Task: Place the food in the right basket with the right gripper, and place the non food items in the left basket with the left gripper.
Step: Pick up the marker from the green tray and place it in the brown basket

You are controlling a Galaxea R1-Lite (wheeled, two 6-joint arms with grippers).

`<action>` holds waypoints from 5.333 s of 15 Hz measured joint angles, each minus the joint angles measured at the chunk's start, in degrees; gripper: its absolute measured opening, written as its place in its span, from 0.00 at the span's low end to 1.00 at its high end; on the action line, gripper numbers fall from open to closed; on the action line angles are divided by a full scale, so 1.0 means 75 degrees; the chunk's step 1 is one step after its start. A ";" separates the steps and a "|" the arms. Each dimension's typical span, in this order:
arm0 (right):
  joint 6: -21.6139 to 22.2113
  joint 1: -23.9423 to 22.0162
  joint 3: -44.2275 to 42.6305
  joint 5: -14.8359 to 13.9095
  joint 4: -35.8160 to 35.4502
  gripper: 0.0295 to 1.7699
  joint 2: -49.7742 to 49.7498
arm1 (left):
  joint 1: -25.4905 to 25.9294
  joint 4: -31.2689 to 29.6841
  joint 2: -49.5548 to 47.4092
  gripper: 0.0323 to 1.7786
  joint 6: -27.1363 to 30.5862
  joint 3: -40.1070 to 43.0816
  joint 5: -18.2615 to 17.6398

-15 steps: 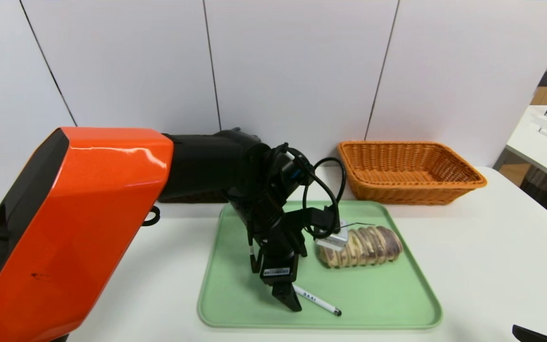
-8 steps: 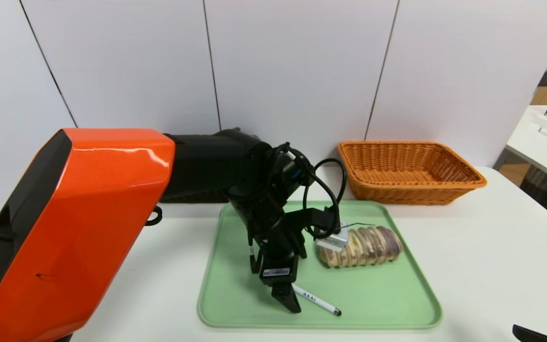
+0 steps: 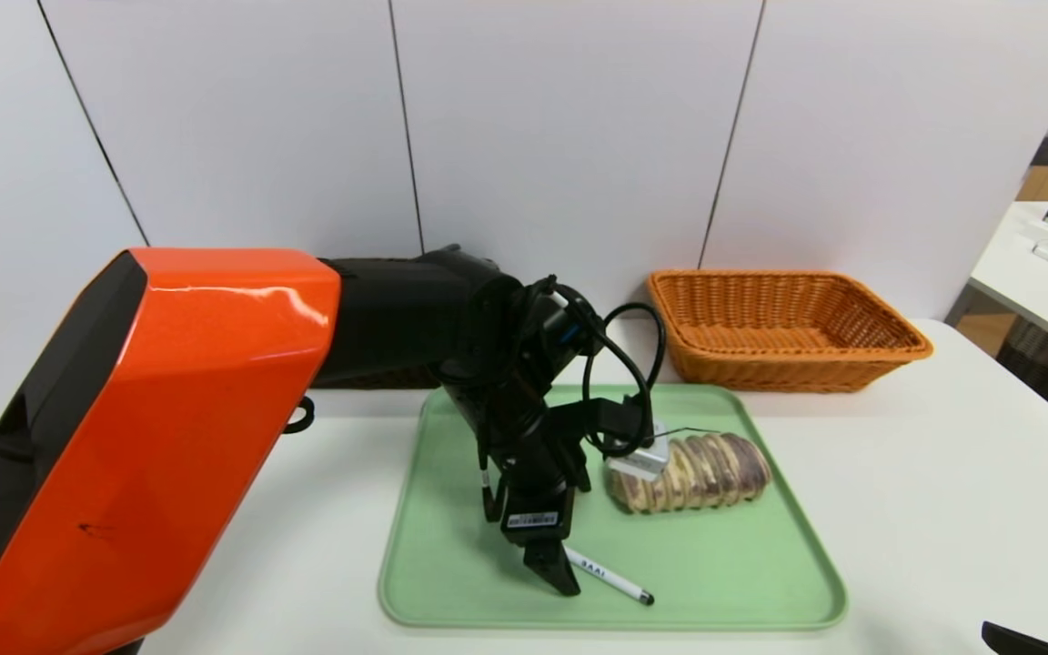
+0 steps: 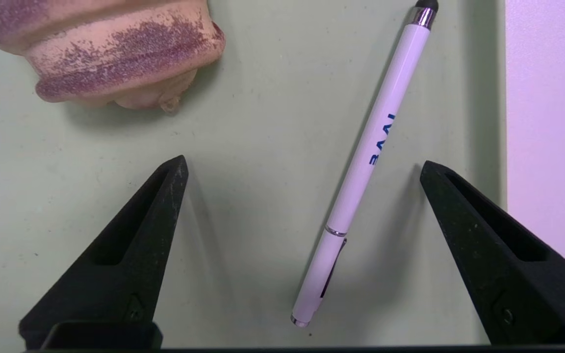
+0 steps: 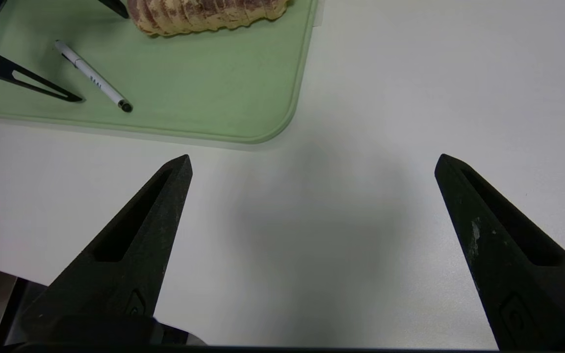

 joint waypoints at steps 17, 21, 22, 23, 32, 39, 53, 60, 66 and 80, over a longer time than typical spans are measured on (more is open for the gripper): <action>-0.0003 0.0000 0.0000 -0.0024 -0.0002 0.97 -0.0013 | -0.0008 -0.0128 0.0011 0.95 0.0221 0.0029 0.0020; 0.0000 0.0000 0.0000 -0.0024 -0.0002 0.97 -0.0013 | -0.0008 -0.0135 0.0016 0.95 0.0221 0.0029 0.0020; 0.0000 0.0000 0.0000 -0.0024 -0.0002 0.97 -0.0013 | -0.0008 -0.0132 0.0016 0.95 0.0216 0.0029 0.0015; -0.0003 0.0000 -0.0003 -0.0021 -0.0002 0.97 -0.0013 | -0.0008 -0.0135 0.0026 0.95 0.0216 0.0029 0.0008; 0.0000 0.0000 -0.0024 -0.0028 -0.0002 0.97 -0.0013 | -0.0008 -0.0124 0.0029 0.61 0.0224 0.0020 0.0008; 0.0000 0.0000 -0.0021 -0.0033 -0.0002 0.97 -0.0059 | -0.0011 -0.0109 0.0029 0.01 0.0228 0.0059 0.0000; 0.0018 0.0000 -0.0036 -0.0033 0.0000 0.97 -0.0073 | 0.0348 -0.0109 -0.0701 0.01 0.0154 0.0005 0.0011; 0.0018 0.0000 -0.0033 -0.0024 -0.0002 0.97 -0.0127 | 0.1635 0.0067 -0.1617 0.01 0.0224 0.0059 0.0008; 0.0011 0.0000 -0.0003 0.0000 -0.0002 0.97 -0.0135 | 0.2645 -0.0050 -0.2160 0.01 0.0231 0.0011 0.0037; 0.0023 0.0000 0.0081 -0.0047 0.0018 0.97 -0.0176 | 0.3810 -0.1726 -0.1632 0.01 0.0192 0.0003 0.0008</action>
